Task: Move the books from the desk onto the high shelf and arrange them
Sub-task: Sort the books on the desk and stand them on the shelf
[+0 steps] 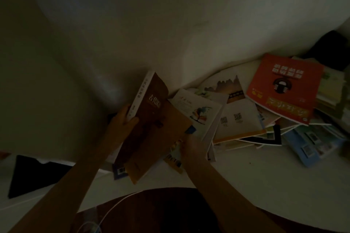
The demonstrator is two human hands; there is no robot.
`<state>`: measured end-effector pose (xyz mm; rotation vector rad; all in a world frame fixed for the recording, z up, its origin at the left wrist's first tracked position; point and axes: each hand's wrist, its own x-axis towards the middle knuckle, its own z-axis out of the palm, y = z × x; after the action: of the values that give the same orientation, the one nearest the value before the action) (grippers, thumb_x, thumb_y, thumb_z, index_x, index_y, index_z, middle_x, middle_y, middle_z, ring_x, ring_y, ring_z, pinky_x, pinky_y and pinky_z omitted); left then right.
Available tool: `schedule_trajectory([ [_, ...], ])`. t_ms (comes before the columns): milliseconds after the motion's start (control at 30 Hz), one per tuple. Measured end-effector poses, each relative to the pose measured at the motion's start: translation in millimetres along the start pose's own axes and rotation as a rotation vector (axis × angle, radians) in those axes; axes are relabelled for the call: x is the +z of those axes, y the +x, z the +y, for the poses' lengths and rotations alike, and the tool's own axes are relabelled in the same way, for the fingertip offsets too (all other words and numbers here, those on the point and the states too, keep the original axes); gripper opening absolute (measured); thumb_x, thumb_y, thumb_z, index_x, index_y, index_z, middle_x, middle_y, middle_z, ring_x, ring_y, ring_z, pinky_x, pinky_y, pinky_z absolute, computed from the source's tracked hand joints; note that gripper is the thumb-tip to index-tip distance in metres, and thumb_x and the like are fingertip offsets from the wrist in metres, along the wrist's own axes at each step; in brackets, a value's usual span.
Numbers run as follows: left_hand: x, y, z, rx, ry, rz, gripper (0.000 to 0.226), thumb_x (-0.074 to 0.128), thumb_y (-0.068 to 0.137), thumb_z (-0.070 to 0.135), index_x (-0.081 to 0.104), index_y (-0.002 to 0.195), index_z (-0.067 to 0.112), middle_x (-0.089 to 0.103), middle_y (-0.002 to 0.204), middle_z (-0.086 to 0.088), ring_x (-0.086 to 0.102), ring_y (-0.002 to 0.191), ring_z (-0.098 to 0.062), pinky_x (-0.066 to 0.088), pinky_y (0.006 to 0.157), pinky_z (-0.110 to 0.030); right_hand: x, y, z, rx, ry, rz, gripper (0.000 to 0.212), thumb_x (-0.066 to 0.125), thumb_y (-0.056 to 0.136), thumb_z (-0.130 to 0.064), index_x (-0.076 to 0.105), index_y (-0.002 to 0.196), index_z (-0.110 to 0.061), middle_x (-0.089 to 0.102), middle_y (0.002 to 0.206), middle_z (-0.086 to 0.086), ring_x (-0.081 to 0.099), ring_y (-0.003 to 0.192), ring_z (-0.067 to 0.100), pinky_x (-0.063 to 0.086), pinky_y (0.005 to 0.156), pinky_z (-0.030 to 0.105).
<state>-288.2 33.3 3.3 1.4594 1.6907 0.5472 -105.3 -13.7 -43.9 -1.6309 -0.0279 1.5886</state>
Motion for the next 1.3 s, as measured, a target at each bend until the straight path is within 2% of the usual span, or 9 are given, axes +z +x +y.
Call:
schedule_trajectory([
  [233, -5.0, -1.7, -9.9, -0.05, -0.178, -0.006, 0.049, 0.05, 0.094, 0.016, 0.033, 0.14, 0.02, 0.046, 0.136, -0.01, 0.046, 0.123, -0.03, 0.041, 0.1, -0.048, 25.1, 0.6, 22.7, -0.076, -0.007, -0.115, 0.012, 0.063, 0.088, -0.033, 0.06, 0.092, -0.021, 0.065, 0.09, 0.006, 0.064, 0.08, 0.021, 0.059, 0.065, 0.039],
  [333, -2.9, -4.4, -8.9, -0.024, -0.192, 0.0, 0.048, 0.049, 0.095, 0.015, 0.033, 0.14, 0.019, 0.046, 0.134, -0.007, 0.045, 0.123, -0.028, 0.042, 0.094, -0.04, 32.2, 4.5, 37.9, -0.2, -0.198, -0.098, 0.04, 0.071, 0.08, -0.037, 0.043, 0.108, -0.043, 0.059, 0.11, -0.003, 0.062, 0.098, 0.023, 0.058, 0.073, 0.048],
  [500, -9.6, -11.0, 0.3, -0.01, -0.257, 0.005, 0.047, 0.048, 0.095, 0.018, 0.035, 0.14, 0.022, 0.047, 0.133, -0.006, 0.048, 0.12, -0.027, 0.043, 0.094, -0.041, 27.3, -11.9, 1.3, -0.42, -0.317, -0.061, 0.039, 0.043, 0.092, 0.001, 0.04, 0.124, -0.021, 0.055, 0.109, 0.006, 0.052, 0.077, 0.01, 0.053, 0.056, 0.018],
  [667, -8.8, -5.7, 24.3, -0.012, -0.499, 0.054, 0.027, 0.045, 0.095, 0.015, 0.048, 0.113, 0.035, 0.058, 0.093, 0.012, 0.058, 0.081, -0.01, 0.047, 0.06, -0.025, -16.4, -40.5, -74.0, -0.692, -0.582, -0.01, 0.028, 0.06, 0.08, -0.006, 0.053, 0.095, -0.028, 0.062, 0.084, 0.003, 0.062, 0.074, 0.02, 0.054, 0.069, 0.038],
  [833, 19.6, 12.9, 21.9, -0.186, -0.646, -0.002, 0.039, 0.037, 0.094, -0.003, 0.043, 0.131, 0.006, 0.057, 0.11, -0.016, 0.058, 0.082, -0.026, 0.044, 0.056, -0.027, -37.9, -79.4, -141.8, -0.917, -0.876, 0.087, 0.023, 0.063, 0.077, -0.009, 0.059, 0.098, -0.001, 0.064, 0.089, 0.015, 0.062, 0.075, 0.027, 0.055, 0.067, 0.043],
  [1000, 41.8, -13.9, -8.8, -0.268, -0.674, -0.09, 0.028, 0.042, 0.096, 0.005, 0.056, 0.119, 0.013, 0.058, 0.083, -0.011, 0.065, 0.06, -0.016, 0.049, 0.044, -0.017, 1.6, -72.8, -125.7, -0.893, -1.071, 0.007, 0.017, 0.064, 0.082, -0.02, 0.058, 0.097, -0.012, 0.063, 0.091, 0.006, 0.061, 0.079, 0.02, 0.054, 0.069, 0.034],
  [1100, 33.4, -35.6, -34.7, -0.284, -0.852, -0.207, 0.036, 0.036, 0.099, 0.02, 0.065, 0.101, -0.001, 0.062, 0.102, -0.03, 0.07, 0.083, -0.026, 0.056, 0.073, -0.034, 36.5, -39.1, -73.7, -0.731, -1.064, -0.129, 0.028, 0.06, 0.086, -0.016, 0.056, 0.112, -0.005, 0.063, 0.108, 0.014, 0.061, 0.095, 0.027, 0.053, 0.078, 0.035],
  [1200, 30.6, -24.2, -61.6, -0.046, -1.332, -0.507, 0.061, 0.003, 0.102, 0.034, 0.018, 0.141, -0.012, 0.027, 0.142, -0.035, 0.026, 0.138, -0.031, 0.004, 0.119, -0.04, 62.2, -13.3, -21.7, -0.561, -1.011, -0.264, 0.043, 0.057, 0.092, -0.022, 0.045, 0.13, -0.006, 0.056, 0.125, 0.013, 0.058, 0.108, 0.028, 0.052, 0.084, 0.033],
  [1300, 32.4, -26.9, -61.5, 0.023, -0.713, -0.151, 0.045, 0.036, 0.1, 0.027, 0.039, 0.136, -0.001, 0.066, 0.089, -0.008, 0.066, 0.077, -0.009, 0.056, 0.079, -0.029, 67.1, 0.1, -9.0, -0.295, -0.749, -0.388, 0.045, 0.047, 0.097, -0.034, 0.042, 0.136, -0.011, 0.053, 0.129, 0.011, 0.059, 0.105, 0.028, 0.056, 0.076, 0.032],
])
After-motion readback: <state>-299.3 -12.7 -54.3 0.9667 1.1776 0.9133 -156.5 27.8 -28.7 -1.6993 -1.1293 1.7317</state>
